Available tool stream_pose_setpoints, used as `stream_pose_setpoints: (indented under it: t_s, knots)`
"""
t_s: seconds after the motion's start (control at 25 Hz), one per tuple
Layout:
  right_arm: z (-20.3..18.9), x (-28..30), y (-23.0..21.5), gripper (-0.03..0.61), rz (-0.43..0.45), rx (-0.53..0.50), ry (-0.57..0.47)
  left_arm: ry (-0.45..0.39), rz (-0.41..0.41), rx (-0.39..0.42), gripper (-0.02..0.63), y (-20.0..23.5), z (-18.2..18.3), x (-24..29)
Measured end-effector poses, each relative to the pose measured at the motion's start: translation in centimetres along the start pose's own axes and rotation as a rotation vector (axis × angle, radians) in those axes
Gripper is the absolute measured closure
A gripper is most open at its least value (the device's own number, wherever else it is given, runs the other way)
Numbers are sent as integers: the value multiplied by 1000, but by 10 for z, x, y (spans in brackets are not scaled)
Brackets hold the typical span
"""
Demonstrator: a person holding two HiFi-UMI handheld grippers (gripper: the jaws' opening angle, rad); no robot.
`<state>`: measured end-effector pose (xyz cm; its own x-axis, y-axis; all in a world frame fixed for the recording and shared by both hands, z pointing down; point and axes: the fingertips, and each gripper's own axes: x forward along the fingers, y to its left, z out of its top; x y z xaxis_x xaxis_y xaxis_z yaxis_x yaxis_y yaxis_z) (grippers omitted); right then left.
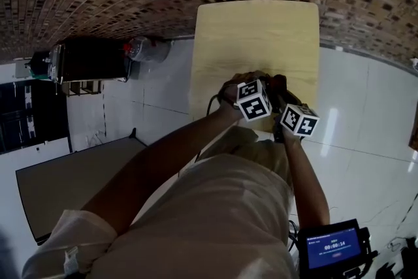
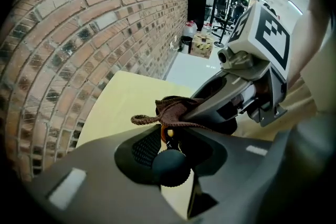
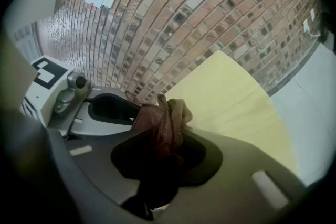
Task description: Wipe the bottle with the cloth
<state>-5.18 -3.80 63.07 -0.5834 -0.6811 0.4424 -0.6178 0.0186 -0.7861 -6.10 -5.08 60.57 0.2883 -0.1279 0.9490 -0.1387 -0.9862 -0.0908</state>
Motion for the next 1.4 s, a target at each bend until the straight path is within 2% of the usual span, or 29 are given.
stream_pose_setpoints:
  t_s: [0.16,0.36,0.56,0.64,0.8,1.04,1.12,1.2,1.28,1.4]
  knots:
    - [-3,6,-8,488,-28,15,17,-4,-3,-29,491,2,0,0]
    - [-3,15,-17,486,-59,-17,18,-5,1,-51,491,7,-3,2]
    - [-4,9,-35,488,-186,18,-50,-4,11,-72,491,4,-2,-1]
    - [-14,15,-50,488,-231,66,-24,-3,19,-78,491,5,-3,0]
    - [-38,26,-64,488,-236,125,43,2,30,-92,491,6,-3,0]
    - [-52,42,-84,488,-294,65,163,9,39,-130,491,7,-6,1]
    - [-54,47,-93,488,-286,89,190,10,26,-167,489,10,-8,1]
    - [-53,47,-94,486,-253,158,191,10,17,-192,488,12,-8,0]
    - [-47,35,-91,486,-227,191,155,11,17,-198,488,11,-7,-1]
    - [-40,7,-91,485,-214,176,82,18,22,-220,486,11,-7,-3]
